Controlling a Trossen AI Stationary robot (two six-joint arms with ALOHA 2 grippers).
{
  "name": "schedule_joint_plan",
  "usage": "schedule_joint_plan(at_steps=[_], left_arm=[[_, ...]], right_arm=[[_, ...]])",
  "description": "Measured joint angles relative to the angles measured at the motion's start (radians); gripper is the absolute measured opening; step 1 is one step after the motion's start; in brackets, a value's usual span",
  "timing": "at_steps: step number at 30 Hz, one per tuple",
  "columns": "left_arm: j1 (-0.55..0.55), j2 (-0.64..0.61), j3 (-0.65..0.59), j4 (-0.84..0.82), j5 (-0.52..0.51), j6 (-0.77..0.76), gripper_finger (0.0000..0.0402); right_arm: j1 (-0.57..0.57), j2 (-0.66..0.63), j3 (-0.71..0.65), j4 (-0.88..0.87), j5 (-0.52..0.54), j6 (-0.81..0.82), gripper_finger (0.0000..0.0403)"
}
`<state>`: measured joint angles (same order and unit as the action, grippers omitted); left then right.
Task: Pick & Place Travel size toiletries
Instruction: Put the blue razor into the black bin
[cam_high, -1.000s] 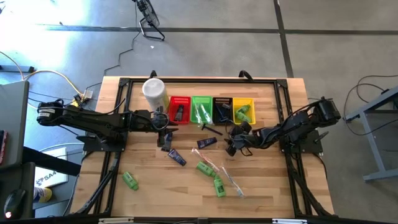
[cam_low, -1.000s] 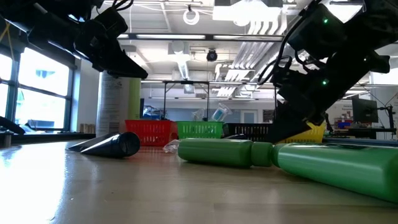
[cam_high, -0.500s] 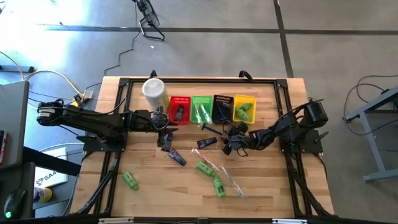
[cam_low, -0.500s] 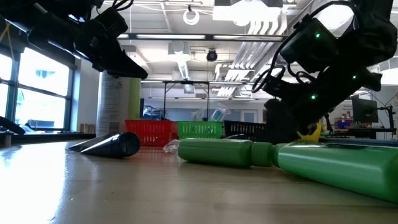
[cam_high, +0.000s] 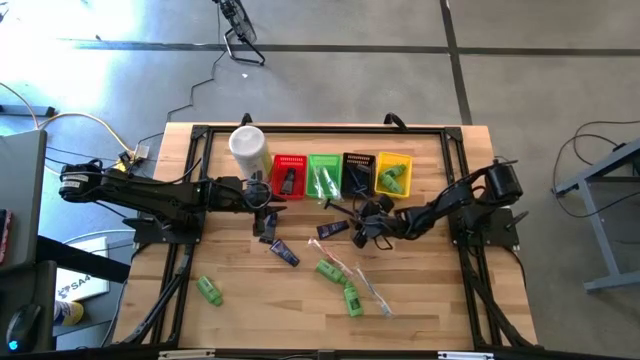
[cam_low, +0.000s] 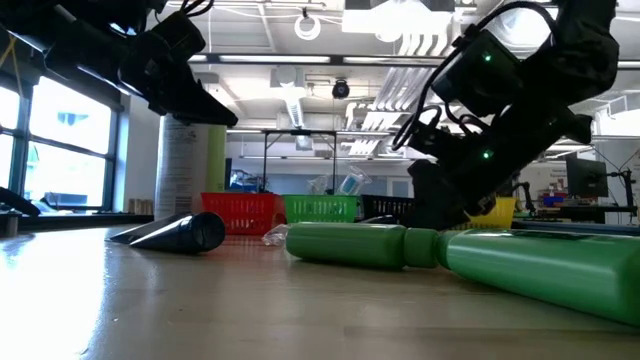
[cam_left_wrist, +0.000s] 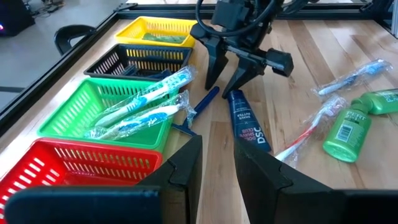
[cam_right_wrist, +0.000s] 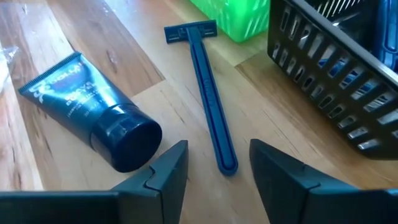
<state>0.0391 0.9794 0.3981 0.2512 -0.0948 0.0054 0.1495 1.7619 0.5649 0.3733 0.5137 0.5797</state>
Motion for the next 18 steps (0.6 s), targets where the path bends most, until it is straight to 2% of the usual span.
schedule_joint_plan(at_steps=[13, 18], left_arm=[[0.000, 0.000, 0.000, 0.000, -0.001, 0.017, 0.0088], [0.000, 0.000, 0.000, 0.000, -0.002, 0.017, 0.0088]], right_arm=[[-0.007, -0.002, 0.014, -0.037, -0.018, 0.001, 0.0155], [-0.007, -0.002, 0.013, -0.039, -0.019, 0.000, 0.0124]])
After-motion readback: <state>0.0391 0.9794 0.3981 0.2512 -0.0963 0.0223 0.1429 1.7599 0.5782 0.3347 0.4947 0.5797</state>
